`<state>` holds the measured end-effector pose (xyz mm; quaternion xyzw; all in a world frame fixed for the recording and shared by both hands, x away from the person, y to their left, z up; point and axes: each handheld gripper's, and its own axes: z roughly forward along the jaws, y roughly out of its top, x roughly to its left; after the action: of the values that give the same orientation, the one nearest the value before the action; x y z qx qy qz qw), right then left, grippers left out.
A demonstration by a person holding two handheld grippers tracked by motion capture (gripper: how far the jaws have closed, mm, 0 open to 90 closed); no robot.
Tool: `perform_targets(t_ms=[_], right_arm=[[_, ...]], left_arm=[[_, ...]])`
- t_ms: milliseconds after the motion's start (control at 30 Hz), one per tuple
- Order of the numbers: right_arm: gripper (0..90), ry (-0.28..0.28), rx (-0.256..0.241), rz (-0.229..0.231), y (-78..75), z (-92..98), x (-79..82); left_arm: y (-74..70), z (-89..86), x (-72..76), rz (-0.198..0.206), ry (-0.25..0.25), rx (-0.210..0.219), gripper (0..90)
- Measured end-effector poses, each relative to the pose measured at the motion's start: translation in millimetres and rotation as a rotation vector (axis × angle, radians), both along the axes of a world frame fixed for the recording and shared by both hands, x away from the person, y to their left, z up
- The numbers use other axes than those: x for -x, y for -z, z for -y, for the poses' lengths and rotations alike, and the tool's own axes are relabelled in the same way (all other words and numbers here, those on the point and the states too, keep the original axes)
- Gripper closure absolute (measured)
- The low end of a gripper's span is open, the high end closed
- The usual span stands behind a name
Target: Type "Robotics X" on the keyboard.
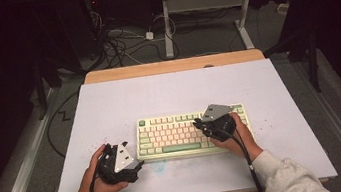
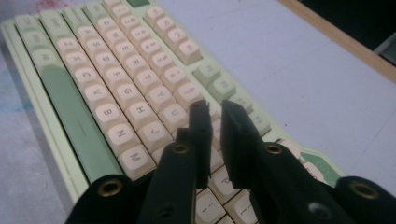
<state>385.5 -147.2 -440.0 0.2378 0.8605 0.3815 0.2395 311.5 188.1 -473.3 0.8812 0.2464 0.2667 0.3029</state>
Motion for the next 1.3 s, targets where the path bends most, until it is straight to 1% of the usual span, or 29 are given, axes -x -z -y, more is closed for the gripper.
perform_targets(t_ms=[100, 133, 200, 267, 333, 467, 600, 667, 867, 967, 1100, 1167, 1233, 1267, 1300], right_arm=[[72.3, 0.001, -0.018, 0.014, -3.1, 2.4, 3.4], [72.1, 0.005, -0.026, 0.018, -4.3, 3.6, 5.0], [67.0, -0.001, -0.033, 0.032, -6.7, 5.5, 8.0], [62.7, 0.002, -0.047, 0.048, -9.2, 8.0, 10.9], [54.9, -0.005, -0.052, 0.056, -11.1, 10.5, 13.2], [43.8, -0.008, -0.067, 0.078, -13.6, 16.2, 18.7], [33.6, 0.014, -0.091, 0.114, -14.4, 23.2, 25.7], [29.4, 0.028, -0.091, 0.131, -14.1, 27.5, 29.7], [24.9, 0.053, -0.104, 0.156, -12.5, 44.1, 41.4], [23.6, 0.050, -0.104, 0.160, -11.6, 51.5, 46.9], [23.5, 0.067, -0.105, 0.186, -8.6, 60.2, 54.1], [23.5, 0.076, -0.104, 0.183, -6.1, 64.4, 57.2], [23.5, 0.080, -0.098, 0.182, -3.2, 67.9, 60.3], [23.5, 0.084, -0.087, 0.187, -2.1, 69.3, 61.6], [23.5, 0.092, -0.088, 0.184, -1.1, 70.8, 63.5]], left_arm=[[0.0, 0.0, -0.1, 0.000, -0.001, -0.002, 17.8], [-0.2, 0.1, 0.0, 0.003, -0.001, -0.009, 17.8], [-0.9, -0.7, 0.1, 0.008, -0.002, -0.019, 17.8], [-1.6, -1.9, -0.1, 0.008, -0.006, -0.007, 17.8], [-1.8, -2.0, 0.1, 0.009, -0.006, -0.006, 17.8], [-1.7, -1.7, 0.5, 0.009, -0.006, -0.008, 17.8], [-2.1, -1.7, 0.9, 0.011, -0.008, -0.004, 17.8], [-2.2, -1.7, 1.1, 0.011, -0.009, -0.002, 17.8], [-3.4, -1.7, 1.5, 0.009, -0.010, 0.016, 18.3], [-3.9, -1.7, 2.0, 0.012, -0.007, 0.014, 19.1], [-5.1, -2.0, 2.2, 0.014, -0.011, 0.026, 20.1], [-5.6, -2.2, 2.3, 0.017, -0.019, 0.033, 21.7], [-6.4, -2.7, 2.2, 0.011, -0.022, 0.039, 23.3], [-6.8, -2.9, 2.2, 0.006, -0.022, 0.045, 24.8], [-7.0, -2.8, 2.1, 0.003, -0.024, 0.046, 26.5]])
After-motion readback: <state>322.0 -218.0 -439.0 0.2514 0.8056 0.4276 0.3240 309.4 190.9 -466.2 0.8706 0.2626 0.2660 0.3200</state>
